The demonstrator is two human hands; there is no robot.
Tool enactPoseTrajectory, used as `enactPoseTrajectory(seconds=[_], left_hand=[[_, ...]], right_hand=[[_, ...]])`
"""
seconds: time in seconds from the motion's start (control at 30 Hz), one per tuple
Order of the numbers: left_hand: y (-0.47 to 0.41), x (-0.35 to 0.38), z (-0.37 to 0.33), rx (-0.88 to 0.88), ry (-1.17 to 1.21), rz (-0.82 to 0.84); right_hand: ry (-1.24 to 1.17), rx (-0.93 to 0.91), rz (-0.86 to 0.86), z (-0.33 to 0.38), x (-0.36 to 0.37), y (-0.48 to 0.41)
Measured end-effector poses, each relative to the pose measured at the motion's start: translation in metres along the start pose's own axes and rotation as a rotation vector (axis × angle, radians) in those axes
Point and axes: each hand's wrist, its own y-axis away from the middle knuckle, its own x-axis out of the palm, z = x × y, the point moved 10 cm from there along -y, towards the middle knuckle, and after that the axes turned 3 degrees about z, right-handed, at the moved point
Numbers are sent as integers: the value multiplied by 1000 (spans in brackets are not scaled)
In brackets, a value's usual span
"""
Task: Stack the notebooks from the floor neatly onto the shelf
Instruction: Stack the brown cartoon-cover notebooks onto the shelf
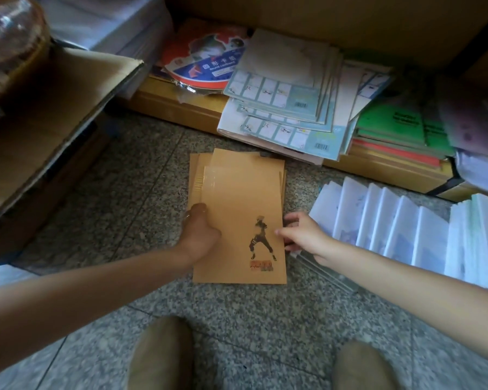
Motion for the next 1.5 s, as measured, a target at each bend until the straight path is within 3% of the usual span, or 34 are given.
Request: enactPoseTrajectory(seconds=[0.13,0.23,0.3,0.4,0.47,0.53,0.6,0.67,0.77,0.83,0.9,1.0,1.1,1.2,1.27,1.33,1.4,1.5], left_hand=[[14,1,-2,-120,544,-54],[24,18,-21,-93,559,162],[31,33,-28,-24,475,288],[30,43,-32,165,241,305],[21,41,-33,280,-10,217],[9,30,-31,281,-273,85],[1,21,-34,233,-332,33],[1,24,-43,210,-136,95],[24,55,-67,213,322,408],[47,78,-81,226,443,605],[66,88,-95,261,500,651],[73,74,-114,321,567,515],[74,52,-125,382,560,449],[65,33,-115,325,503,379],[36,18,-89,284,311,177],[5,4,-55,147,-139,-42],[-10,0,-24,-41,-429,-91],[-15,3,-13,-83,-496,-80]], right_hand=[[-48,-64,-24,0,-5,3],[-132,-89,12,-3,-14,12],[-226,-56,73,-10,-19,22],[-272,-119,109,-11,-35,39],[-190,-242,28,-1,-55,51],[-147,-324,-90,6,-78,60],[-180,-354,-183,6,-99,65],[-249,-361,-240,4,-113,69],[-420,-358,-250,2,-117,74],[-504,-358,-266,3,-116,75],[-581,-381,-289,10,-117,78],[-609,-408,-281,20,-120,83],[-619,-360,-95,26,-106,80],[-575,-387,-57,29,-96,79],[-587,-383,-119,22,-96,77],[-575,-358,-152,13,-96,75],[-554,-336,-155,5,-95,73],[-521,-328,-160,0,-96,73]])
